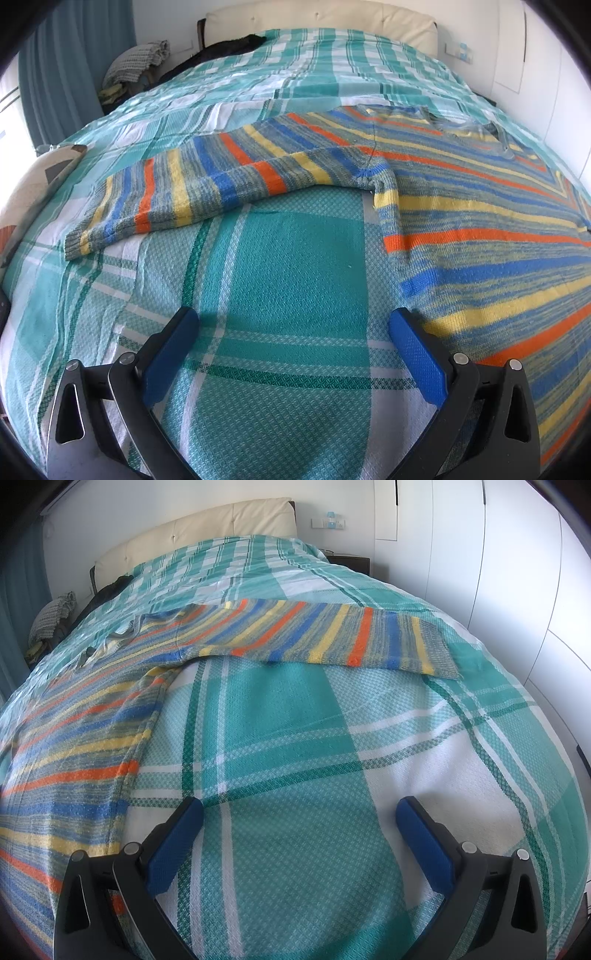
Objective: Fold small clothes
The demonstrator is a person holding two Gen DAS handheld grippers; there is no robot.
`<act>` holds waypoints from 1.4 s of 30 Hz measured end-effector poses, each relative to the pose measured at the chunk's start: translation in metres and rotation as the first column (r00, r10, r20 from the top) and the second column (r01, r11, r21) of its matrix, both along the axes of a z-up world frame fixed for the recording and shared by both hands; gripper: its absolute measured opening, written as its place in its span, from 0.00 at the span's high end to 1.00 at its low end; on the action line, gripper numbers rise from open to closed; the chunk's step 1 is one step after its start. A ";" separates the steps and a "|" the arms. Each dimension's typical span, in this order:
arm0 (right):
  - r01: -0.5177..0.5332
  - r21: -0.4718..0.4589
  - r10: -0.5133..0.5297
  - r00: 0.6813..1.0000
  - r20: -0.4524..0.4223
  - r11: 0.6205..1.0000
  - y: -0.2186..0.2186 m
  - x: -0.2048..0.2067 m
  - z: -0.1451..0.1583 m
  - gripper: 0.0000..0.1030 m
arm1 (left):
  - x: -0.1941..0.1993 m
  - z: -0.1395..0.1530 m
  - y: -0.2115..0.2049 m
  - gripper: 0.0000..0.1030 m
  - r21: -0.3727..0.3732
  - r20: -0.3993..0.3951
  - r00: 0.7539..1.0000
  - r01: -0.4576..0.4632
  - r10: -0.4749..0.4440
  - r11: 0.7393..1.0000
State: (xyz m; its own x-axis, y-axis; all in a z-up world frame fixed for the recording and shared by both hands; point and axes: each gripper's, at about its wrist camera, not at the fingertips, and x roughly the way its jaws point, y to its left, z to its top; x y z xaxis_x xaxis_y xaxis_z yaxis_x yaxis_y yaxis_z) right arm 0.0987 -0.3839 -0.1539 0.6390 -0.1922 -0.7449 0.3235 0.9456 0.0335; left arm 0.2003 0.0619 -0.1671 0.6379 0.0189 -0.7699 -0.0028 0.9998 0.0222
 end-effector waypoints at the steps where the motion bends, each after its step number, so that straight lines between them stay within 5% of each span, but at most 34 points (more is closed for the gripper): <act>1: 0.000 0.000 0.000 1.000 0.000 1.000 0.000 0.000 0.000 0.00 | 0.000 0.000 0.000 0.00 -0.001 0.000 1.000 0.000 0.000 1.000; 42: 0.001 -0.012 -0.001 1.000 -0.005 1.000 0.003 0.003 -0.001 0.00 | 0.000 0.000 0.000 0.00 -0.001 0.000 1.000 -0.001 0.001 1.000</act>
State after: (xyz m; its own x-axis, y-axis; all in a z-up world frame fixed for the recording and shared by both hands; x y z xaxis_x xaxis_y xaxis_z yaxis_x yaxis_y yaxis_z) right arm 0.1014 -0.3811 -0.1551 0.6350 -0.2017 -0.7457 0.3243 0.9457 0.0204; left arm 0.2002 0.0619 -0.1672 0.6381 0.0190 -0.7698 -0.0040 0.9998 0.0213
